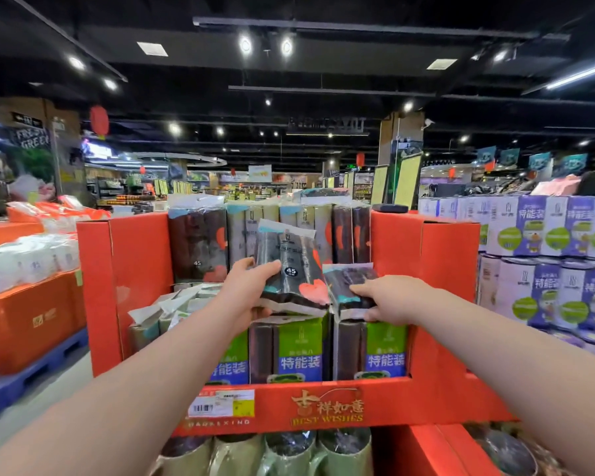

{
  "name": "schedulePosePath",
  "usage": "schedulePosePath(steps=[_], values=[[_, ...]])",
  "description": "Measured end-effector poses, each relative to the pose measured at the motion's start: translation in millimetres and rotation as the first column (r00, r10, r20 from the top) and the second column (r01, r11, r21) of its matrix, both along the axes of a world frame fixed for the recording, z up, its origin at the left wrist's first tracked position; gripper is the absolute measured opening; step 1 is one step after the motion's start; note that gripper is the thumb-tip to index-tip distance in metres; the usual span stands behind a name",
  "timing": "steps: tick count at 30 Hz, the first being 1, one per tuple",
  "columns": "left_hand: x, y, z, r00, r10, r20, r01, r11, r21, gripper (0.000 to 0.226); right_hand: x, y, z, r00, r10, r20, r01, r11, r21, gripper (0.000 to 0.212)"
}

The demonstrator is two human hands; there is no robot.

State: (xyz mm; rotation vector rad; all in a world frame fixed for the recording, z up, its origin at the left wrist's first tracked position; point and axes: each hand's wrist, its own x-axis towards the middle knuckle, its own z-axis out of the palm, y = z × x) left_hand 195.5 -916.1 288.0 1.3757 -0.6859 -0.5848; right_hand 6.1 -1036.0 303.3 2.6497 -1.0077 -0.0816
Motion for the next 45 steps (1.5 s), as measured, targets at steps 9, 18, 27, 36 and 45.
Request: schedulePosePath(steps=[9, 18, 27, 36, 45], values=[[1.0, -22.2, 4.5, 0.419, -0.097, 0.903, -0.498, 0.807, 0.318, 0.055, -0.4, -5.0, -10.2, 0.998, 0.041, 0.037, -0.039, 0.998, -0.046, 0.059], [-2.6, -16.7, -16.8, 0.260, -0.368, 0.893, -0.245, 0.869, 0.429, 0.071, 0.9, -3.7, -17.6, 0.997, 0.039, 0.068, -0.035, 0.998, -0.052, 0.061], [-5.3, -23.0, -22.1, 0.172, -0.365, 0.915, -0.336, 0.852, 0.403, 0.068, 0.4, -1.9, -26.9, 0.992, 0.044, 0.119, -0.035, 0.996, -0.076, 0.060], [-37.7, -8.8, -27.3, 0.185, -0.286, 0.940, -0.531, 0.776, 0.340, 0.072, -6.4, 8.6, -31.1, 0.945, 0.092, 0.314, -0.074, 0.995, -0.069, 0.063], [-60.9, 82.3, -82.1, 0.198, -0.081, 0.977, -0.552, 0.814, 0.179, 0.058, 2.3, 84.3, -71.3, 0.761, 0.512, 0.399, -0.496, 0.855, -0.151, 0.036]])
